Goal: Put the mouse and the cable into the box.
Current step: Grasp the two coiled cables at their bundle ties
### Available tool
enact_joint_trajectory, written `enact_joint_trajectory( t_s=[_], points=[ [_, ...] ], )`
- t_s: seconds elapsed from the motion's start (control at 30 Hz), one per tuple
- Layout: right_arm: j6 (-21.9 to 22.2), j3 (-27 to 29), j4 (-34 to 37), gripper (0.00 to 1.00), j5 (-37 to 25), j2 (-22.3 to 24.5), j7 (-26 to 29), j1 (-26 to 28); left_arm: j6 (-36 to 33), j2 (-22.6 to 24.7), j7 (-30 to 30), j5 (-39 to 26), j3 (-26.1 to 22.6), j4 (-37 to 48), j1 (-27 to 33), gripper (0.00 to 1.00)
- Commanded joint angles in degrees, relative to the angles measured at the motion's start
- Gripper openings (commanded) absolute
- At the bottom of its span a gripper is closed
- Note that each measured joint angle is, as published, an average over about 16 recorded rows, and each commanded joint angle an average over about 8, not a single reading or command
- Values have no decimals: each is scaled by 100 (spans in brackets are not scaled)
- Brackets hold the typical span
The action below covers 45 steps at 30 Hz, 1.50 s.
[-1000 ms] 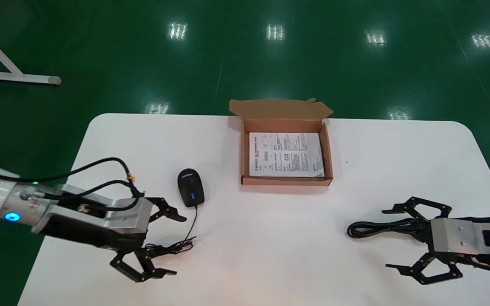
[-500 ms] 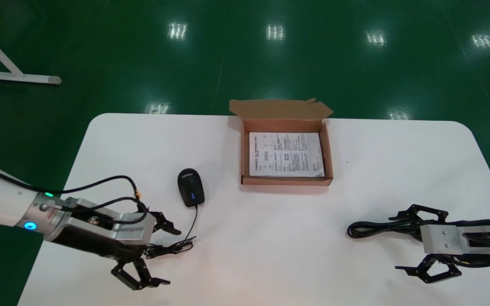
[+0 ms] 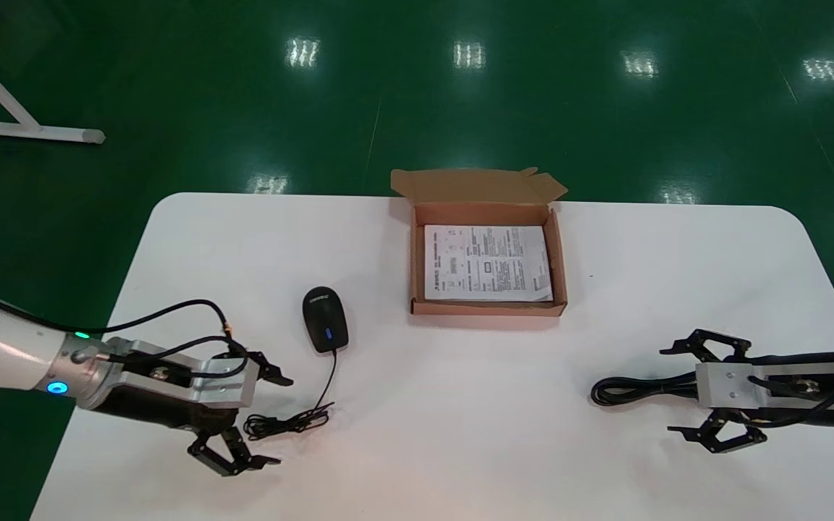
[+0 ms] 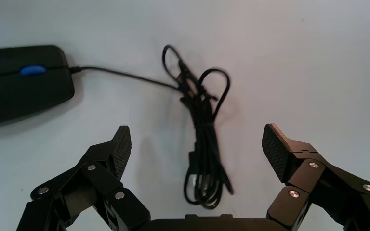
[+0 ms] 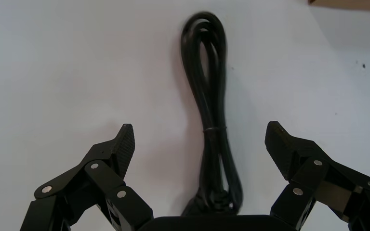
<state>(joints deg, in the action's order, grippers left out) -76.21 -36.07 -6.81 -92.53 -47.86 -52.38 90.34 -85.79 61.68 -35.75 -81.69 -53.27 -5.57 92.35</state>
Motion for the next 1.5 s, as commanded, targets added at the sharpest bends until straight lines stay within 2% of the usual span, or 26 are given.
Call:
enact_joint_trajectory(
  t_s=[0.03, 0.47, 0.5, 0.73, 0.77, 1.5],
  points=[
    [129, -14, 143, 100, -30, -78, -72, 53, 113, 42, -105, 3, 6, 147, 18, 100],
    [543, -17, 539, 100, -51, -348, -194, 178, 846, 156, -453, 35, 37, 498, -128, 100],
    [551, -18, 553, 93, -53, -354, -196, 183, 877, 160, -467, 39, 40, 506, -133, 99],
    [562, -19, 565, 6, -52, -360, -200, 194, 918, 166, -476, 44, 43, 506, -142, 12],
    [559, -19, 560, 0, -50, -358, -199, 193, 910, 164, -472, 44, 43, 503, -141, 1],
    [524, -12, 511, 0, -41, -335, -189, 170, 803, 147, -434, 54, 47, 468, -125, 0]
  ],
)
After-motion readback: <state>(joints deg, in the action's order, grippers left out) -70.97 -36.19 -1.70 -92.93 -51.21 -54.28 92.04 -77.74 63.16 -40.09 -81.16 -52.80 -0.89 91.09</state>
